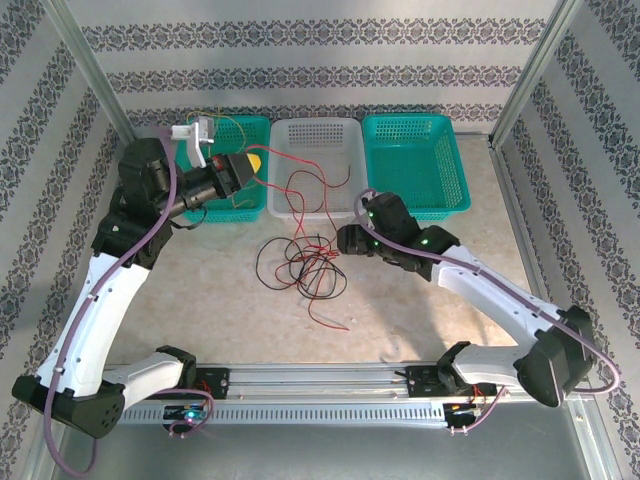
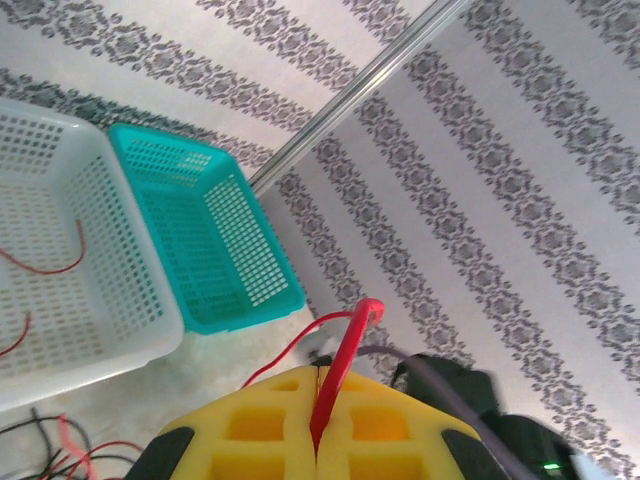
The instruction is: Untangle the cables
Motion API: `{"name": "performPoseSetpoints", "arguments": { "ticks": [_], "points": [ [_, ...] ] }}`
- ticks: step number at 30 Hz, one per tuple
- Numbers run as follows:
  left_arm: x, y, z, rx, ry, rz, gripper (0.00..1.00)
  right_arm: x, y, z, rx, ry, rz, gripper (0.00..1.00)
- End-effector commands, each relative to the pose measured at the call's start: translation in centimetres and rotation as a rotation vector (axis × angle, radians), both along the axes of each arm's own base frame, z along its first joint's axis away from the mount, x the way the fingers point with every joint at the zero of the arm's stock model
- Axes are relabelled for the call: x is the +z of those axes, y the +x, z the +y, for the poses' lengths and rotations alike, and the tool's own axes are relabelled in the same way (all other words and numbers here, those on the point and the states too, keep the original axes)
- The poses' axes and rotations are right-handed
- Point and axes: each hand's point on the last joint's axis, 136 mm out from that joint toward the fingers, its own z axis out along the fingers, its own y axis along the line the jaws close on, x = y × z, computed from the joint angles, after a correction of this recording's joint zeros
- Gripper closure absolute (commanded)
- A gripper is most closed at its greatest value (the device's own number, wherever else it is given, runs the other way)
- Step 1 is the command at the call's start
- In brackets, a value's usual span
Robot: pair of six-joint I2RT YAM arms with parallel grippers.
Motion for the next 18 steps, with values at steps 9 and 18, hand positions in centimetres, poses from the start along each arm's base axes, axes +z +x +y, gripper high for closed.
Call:
{"name": "performPoseSetpoints", "arguments": {
  "ticks": [9, 18],
  "points": [
    [2.6, 0.0, -0.2, -0.028, -0.073, -0.057, 1.0, 4.7, -2.6, 2.2, 0.025, 0.21, -0.239, 0.13],
    [3.1, 0.4, -0.6, -0.048, -0.106, -0.067, 1.0, 8.0, -3.6, 3.4, 0.088, 0.247, -0.346, 0.07]
  ]
}}
